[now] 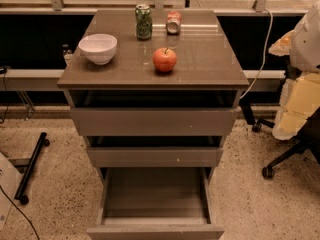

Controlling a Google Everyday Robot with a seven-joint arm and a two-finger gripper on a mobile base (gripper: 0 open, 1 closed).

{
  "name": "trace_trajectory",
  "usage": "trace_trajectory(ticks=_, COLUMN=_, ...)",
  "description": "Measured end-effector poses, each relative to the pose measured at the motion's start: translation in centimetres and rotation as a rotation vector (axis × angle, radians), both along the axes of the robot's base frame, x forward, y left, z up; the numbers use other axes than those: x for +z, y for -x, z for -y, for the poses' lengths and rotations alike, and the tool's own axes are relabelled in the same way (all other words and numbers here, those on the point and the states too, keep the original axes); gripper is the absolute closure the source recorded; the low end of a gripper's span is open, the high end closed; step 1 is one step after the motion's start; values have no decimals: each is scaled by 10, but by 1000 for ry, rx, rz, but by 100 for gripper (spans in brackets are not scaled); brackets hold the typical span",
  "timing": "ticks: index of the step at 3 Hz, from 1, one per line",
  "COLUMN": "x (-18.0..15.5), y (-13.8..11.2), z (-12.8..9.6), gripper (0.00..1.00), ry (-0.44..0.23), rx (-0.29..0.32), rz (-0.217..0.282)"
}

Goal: Place apple into bottom drawer

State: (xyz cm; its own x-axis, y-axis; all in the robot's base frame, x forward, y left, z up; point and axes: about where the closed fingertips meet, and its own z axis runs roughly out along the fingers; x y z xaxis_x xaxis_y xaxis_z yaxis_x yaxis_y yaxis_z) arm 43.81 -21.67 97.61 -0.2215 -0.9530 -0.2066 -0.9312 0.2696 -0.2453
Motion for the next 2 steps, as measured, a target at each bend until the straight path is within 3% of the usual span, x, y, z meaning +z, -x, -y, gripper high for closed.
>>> trace_trajectory(ticks=1, x=0, y=0, z=0, gripper=0, ry=0, rx=0, rz=0)
trace_trajectory(ticks=2, x=2, y=-8, z=-15, gripper=0, ry=-39, rx=20, rz=36)
